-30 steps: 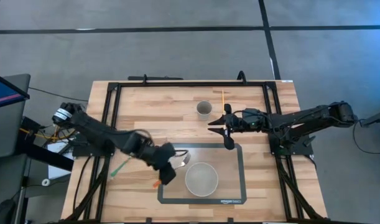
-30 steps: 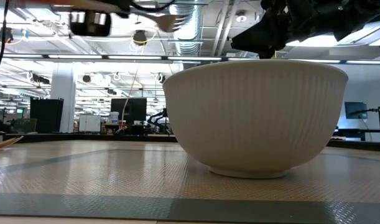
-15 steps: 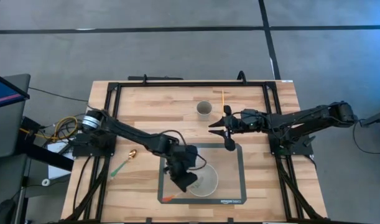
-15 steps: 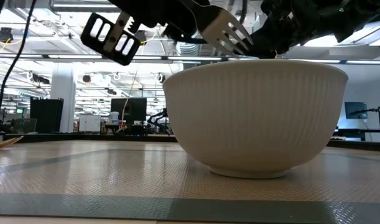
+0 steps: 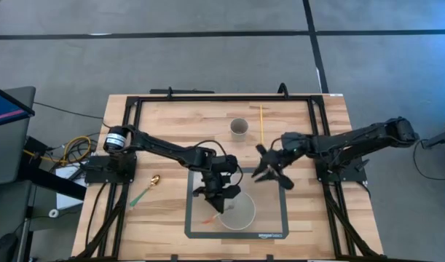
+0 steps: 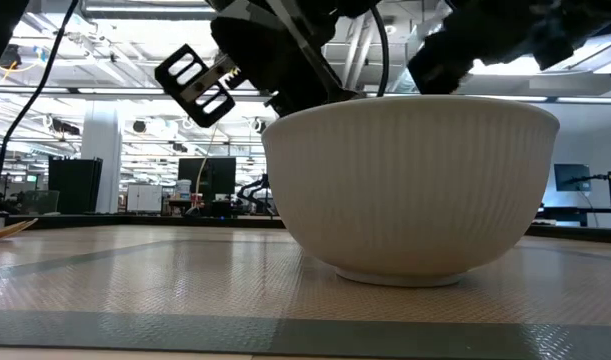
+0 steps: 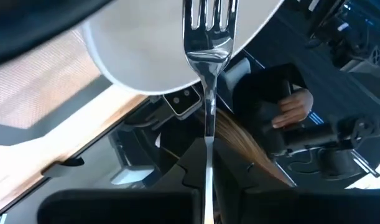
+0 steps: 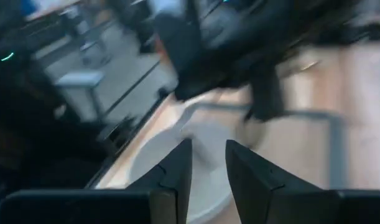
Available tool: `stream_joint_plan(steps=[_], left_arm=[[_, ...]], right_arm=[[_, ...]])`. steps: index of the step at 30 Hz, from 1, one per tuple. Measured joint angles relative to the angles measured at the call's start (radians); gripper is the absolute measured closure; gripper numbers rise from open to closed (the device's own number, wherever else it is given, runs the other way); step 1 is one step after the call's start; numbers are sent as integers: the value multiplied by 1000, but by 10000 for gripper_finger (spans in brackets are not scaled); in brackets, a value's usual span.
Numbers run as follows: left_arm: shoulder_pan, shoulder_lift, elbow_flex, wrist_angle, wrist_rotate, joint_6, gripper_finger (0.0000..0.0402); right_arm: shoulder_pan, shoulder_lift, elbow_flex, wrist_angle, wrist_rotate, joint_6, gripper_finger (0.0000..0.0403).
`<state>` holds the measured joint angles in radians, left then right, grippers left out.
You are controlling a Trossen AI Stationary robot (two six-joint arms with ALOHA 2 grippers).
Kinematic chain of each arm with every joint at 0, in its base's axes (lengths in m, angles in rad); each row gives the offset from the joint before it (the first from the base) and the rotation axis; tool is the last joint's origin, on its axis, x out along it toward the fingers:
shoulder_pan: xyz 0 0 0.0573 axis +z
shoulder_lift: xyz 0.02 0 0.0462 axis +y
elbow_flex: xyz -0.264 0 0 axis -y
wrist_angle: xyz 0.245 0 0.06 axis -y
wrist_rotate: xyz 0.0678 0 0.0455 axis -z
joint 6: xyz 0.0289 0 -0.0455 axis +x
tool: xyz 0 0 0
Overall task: Pick & Place Utensil
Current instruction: Put the orange fork into the gray bowl on the brown mat
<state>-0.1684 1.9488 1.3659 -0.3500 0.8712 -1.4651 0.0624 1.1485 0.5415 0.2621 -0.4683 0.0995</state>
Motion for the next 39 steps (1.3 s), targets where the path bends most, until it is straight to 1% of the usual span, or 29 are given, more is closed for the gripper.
stream_joint_plan(steps=[2,7,10,13,14,18,22,24,28,31,39], left_arm=[[3,0,-3,1,0,-12,387],[-15,7,-4,6,0,-67,387],[-36,14,-3,15,2,-90,387],[-49,27,-4,22,-2,-94,387],[-50,31,-4,27,-3,-95,387],[-47,64,-4,56,-3,-97,387],[-42,98,-4,92,57,-107,387],[-39,107,-4,97,84,-107,387],[-32,111,-4,125,89,-106,387],[-21,111,-4,135,75,-106,384],[-14,111,-4,150,72,-103,348]], right_arm=[[30,27,0,-29,3,-30,312],[69,115,0,-35,-2,-103,312],[65,169,7,-35,-6,-122,312],[56,223,42,-34,-6,-119,312],[52,241,55,-37,-14,-112,312],[51,313,106,-95,-129,-94,312],[52,361,133,-160,-138,-107,312],[51,391,143,-154,-136,-119,312],[45,426,154,-159,-143,-158,312],[35,429,154,-172,-140,-161,312],[25,423,152,-182,-134,-162,312]])
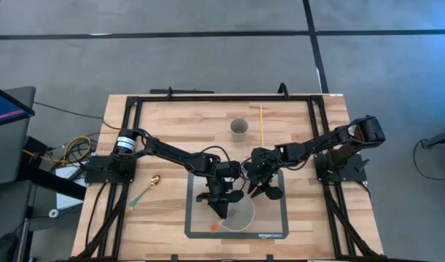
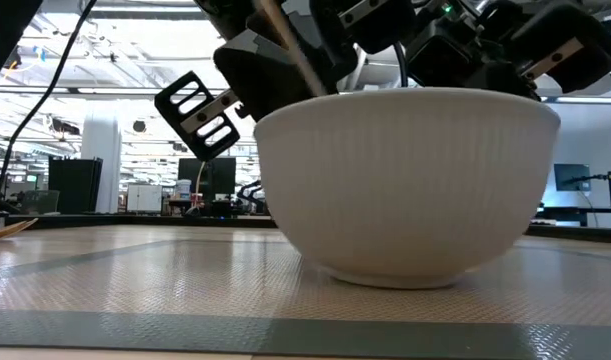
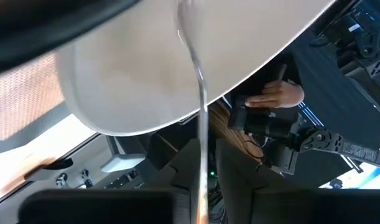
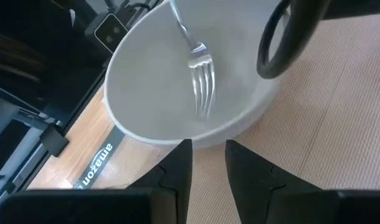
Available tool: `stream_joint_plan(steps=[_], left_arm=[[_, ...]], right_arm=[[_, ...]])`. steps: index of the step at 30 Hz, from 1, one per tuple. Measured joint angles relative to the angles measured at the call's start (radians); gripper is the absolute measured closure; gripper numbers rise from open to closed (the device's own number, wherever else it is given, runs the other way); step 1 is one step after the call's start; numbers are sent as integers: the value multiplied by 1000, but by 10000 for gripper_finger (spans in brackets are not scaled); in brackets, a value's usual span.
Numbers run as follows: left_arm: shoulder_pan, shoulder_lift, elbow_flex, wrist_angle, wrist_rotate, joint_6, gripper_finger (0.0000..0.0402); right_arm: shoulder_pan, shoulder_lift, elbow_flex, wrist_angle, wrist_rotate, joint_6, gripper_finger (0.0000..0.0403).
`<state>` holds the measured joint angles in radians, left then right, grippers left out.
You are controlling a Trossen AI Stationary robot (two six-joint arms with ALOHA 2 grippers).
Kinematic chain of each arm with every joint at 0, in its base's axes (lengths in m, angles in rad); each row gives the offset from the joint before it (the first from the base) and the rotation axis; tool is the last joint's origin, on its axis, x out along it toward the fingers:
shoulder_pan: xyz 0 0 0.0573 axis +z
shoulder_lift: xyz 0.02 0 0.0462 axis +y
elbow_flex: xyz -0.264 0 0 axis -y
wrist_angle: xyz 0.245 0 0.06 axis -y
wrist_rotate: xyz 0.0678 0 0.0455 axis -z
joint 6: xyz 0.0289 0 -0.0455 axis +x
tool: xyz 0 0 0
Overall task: Pick & Place Utensil
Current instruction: Put the orange fork into the gray bowl on the brown mat, then put the green spoon into the gray bowl on the brown mat
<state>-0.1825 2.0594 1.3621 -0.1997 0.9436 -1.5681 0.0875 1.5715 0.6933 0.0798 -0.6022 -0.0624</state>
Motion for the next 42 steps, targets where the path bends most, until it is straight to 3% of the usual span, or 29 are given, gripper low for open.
stream_joint_plan(steps=[19,26,34,39,42], left_arm=[[0,0,0,28,-11,0,329],[17,-43,-2,54,-5,204,336],[10,-300,-1,40,-296,544,353],[-67,-509,0,-135,-576,820,354],[-146,-624,0,-321,-816,906,351]], right_arm=[[-2,0,0,3,0,0,312],[-46,-17,0,-1,-3,41,312],[-102,-103,-1,-7,6,98,312],[-85,-150,0,20,77,96,312],[-69,-169,-1,33,112,82,312]])
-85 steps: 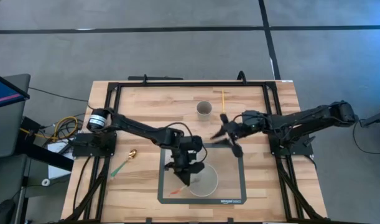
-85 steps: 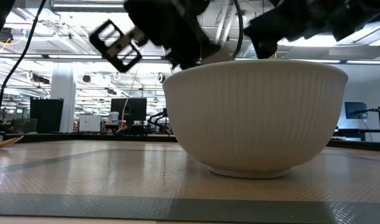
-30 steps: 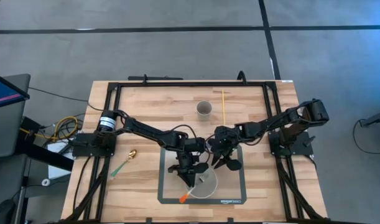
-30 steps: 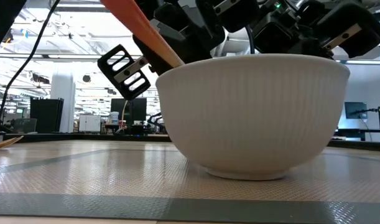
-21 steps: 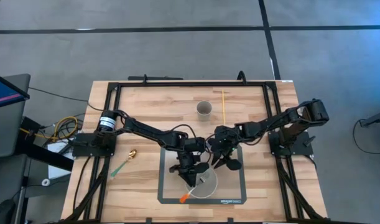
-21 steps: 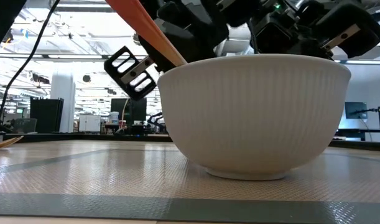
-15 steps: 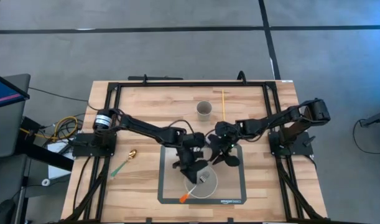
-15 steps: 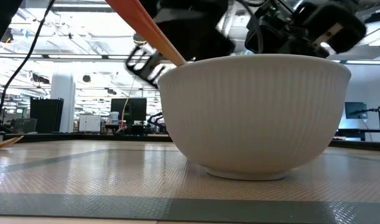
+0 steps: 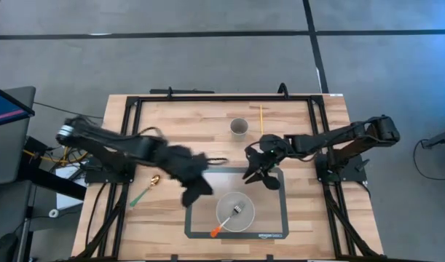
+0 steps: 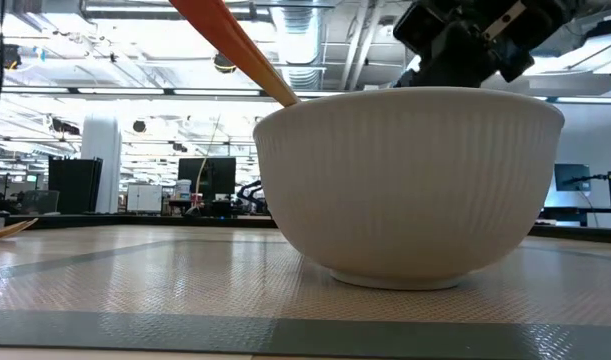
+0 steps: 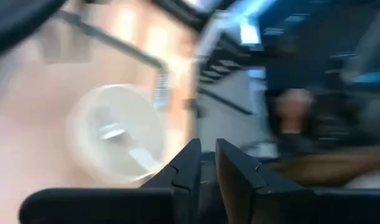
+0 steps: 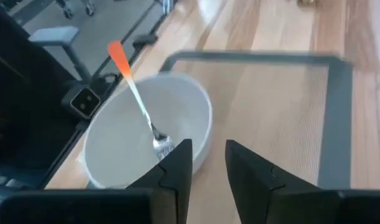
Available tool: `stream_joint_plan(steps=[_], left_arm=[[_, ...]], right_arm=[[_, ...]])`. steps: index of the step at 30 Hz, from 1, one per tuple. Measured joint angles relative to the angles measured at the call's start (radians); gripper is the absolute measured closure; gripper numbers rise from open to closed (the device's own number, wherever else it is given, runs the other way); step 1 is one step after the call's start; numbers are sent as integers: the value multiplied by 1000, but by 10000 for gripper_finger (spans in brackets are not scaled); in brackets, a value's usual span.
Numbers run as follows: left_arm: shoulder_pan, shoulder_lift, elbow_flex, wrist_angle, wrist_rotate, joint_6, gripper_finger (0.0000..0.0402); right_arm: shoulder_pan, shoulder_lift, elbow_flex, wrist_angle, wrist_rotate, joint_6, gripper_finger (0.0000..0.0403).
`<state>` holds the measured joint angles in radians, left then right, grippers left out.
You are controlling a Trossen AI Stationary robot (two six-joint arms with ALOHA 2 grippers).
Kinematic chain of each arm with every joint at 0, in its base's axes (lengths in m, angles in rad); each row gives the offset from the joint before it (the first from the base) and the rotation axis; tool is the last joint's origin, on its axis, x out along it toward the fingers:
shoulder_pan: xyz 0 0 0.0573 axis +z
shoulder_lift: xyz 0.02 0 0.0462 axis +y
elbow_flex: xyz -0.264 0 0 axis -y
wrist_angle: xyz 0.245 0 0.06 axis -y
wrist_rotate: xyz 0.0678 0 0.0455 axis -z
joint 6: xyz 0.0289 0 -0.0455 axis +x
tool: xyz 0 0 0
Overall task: Pick & Place Utensil
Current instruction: Put the green spoon into the gray bowl on the brown mat
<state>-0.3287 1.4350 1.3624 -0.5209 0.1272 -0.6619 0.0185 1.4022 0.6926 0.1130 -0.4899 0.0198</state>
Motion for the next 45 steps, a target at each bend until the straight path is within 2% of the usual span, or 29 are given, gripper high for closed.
stream_joint_plan(steps=[3,5,7,10,13,19,28,34,45], left_arm=[[-101,-78,0,-206,-267,-33,345],[-173,-111,0,-337,-406,-89,340],[-245,-133,-17,-410,-496,-152,332],[-321,-159,-104,-431,-540,-243,317],[-363,-180,-217,-432,-529,-363,297],[-376,-219,-471,-441,-420,-562,260],[-377,-234,-772,-440,-114,-790,253],[-376,-234,-848,-428,-97,-839,265],[-376,-234,-852,-360,-98,-839,275]], right_arm=[[7,2,0,24,18,-1,312],[8,12,1,51,19,-3,312],[6,12,0,44,20,-2,312],[5,12,0,47,20,1,312],[9,7,0,56,20,22,312],[21,7,0,52,20,35,312],[34,7,0,51,20,60,312],[40,7,0,51,20,60,312],[40,7,0,51,20,52,312]])
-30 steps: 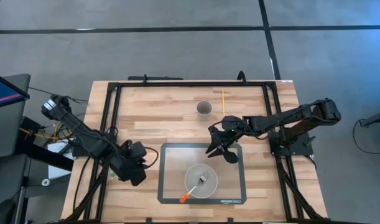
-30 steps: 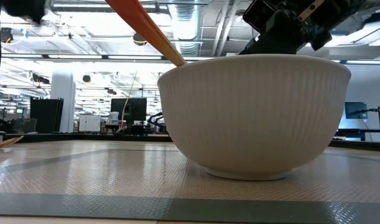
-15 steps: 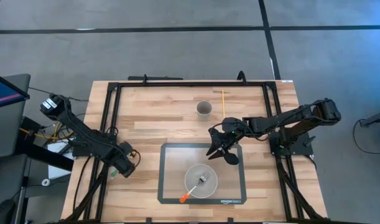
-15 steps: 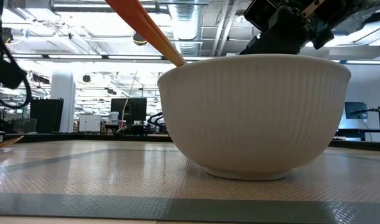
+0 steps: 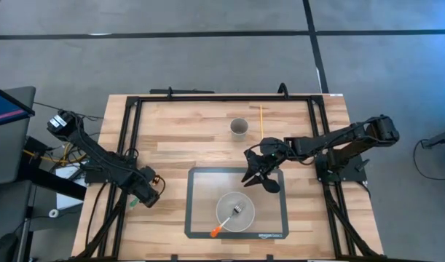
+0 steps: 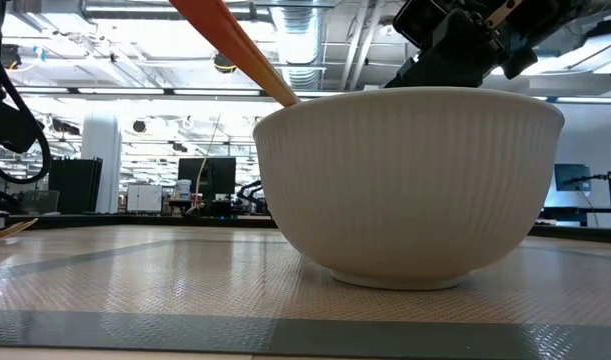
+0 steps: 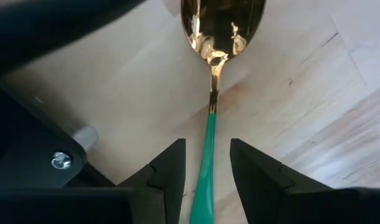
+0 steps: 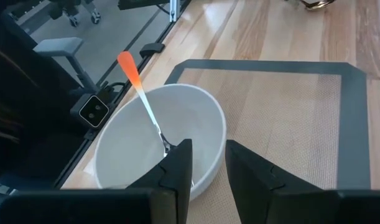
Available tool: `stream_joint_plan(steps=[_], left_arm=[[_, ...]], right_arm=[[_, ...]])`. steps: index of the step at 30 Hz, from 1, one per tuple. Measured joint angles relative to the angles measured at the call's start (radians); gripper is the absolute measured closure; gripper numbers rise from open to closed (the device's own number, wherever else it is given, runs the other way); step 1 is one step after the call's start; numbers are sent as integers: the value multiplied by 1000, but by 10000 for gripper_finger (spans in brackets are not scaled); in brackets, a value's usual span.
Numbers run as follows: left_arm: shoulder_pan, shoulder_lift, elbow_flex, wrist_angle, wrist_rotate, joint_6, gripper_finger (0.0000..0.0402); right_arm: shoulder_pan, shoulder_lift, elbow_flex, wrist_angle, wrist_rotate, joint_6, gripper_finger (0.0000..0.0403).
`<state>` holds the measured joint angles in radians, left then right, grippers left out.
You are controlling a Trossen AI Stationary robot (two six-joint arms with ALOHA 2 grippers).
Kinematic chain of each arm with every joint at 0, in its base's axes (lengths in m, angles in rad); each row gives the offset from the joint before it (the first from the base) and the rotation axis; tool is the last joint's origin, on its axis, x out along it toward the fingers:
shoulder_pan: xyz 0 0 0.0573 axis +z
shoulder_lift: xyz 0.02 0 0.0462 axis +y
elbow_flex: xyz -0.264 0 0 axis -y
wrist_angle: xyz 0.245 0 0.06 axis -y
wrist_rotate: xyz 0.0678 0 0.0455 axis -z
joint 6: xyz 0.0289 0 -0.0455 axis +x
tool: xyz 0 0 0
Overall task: Pick & Place Utensil
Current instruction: Put the green spoon into the gray bowl on the brown mat
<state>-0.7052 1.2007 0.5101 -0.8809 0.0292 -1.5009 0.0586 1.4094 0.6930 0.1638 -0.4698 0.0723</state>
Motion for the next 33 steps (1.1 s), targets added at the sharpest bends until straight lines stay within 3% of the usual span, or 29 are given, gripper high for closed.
stream_joint_plan(steps=[9,15,18,22,27,33], left_arm=[[0,0,-1,17,-63,0,275],[1,-4,-67,114,-18,-57,278],[1,-7,-82,128,-15,-98,302],[21,-34,-62,146,-34,-115,376],[48,-103,38,231,-255,-125,389],[47,-198,109,454,-710,65,391]], right_arm=[[0,0,0,0,0,0,312],[0,0,0,0,0,0,312],[0,0,0,0,0,-1,312],[0,0,0,5,0,-1,312],[0,0,0,51,27,-4,312],[-2,0,0,247,169,-3,312]])
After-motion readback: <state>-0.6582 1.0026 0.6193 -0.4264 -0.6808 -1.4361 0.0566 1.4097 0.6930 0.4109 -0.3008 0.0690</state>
